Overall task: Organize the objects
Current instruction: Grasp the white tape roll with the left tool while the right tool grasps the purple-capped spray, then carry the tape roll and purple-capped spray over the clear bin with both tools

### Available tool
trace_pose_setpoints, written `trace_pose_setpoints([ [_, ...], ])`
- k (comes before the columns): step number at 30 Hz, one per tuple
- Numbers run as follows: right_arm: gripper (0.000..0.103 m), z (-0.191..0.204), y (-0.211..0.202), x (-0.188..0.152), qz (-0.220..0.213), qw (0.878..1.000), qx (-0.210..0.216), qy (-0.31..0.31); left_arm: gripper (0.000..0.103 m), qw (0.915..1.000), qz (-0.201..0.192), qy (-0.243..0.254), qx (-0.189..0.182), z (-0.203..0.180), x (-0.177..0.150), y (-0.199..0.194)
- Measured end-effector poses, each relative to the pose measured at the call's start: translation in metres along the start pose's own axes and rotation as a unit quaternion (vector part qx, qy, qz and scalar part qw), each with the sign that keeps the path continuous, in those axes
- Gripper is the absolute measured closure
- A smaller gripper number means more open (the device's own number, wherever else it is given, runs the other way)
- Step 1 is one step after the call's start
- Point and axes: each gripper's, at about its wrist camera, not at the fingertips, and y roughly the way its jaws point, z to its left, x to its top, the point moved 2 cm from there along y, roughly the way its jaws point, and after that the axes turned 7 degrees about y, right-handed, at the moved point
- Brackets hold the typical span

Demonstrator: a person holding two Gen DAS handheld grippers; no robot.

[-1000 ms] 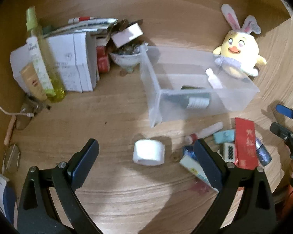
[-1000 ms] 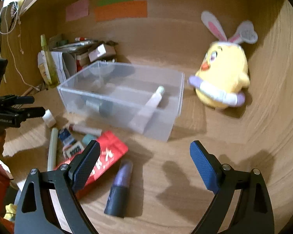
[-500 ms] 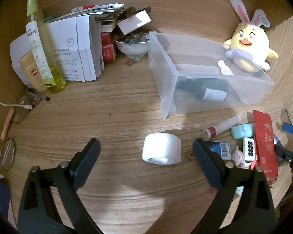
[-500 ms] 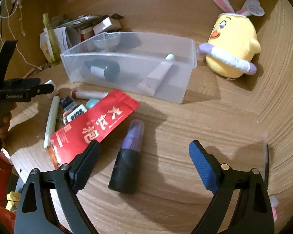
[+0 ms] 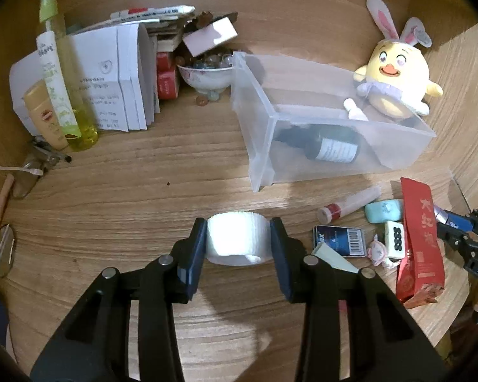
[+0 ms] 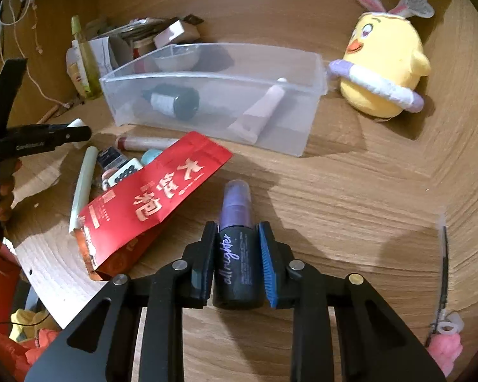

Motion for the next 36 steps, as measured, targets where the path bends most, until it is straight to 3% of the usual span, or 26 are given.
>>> trace_pose_setpoints([
  [9, 0.08, -0.015, -0.027, 0.013, -0.045, 0.999, -0.01, 0.023, 0.064, 0.9992, -0.037, -0.011, 0.0, -0.002, 0.012, -0.027],
  [22, 0.08, -0.014, -0.072, 0.043, -0.118, 0.993, -0.001, 0.021, 0.064, 0.9943, -0.105, 0.012, -0.013, -0.027, 0.039, -0.069],
  [29, 0.08, -0.011, -0.07, 0.07, -0.136, 0.991, 0.006, 0.012, 0.064, 0.9897, -0.139, 0.032, -0.008, -0.041, 0.06, -0.08],
  [36, 0.08, -0.014, -0.057, 0.097, -0.142, 0.99, 0.008, 0.011, 0.064, 0.9884, -0.145, 0.042, -0.017, -0.052, 0.082, -0.072],
])
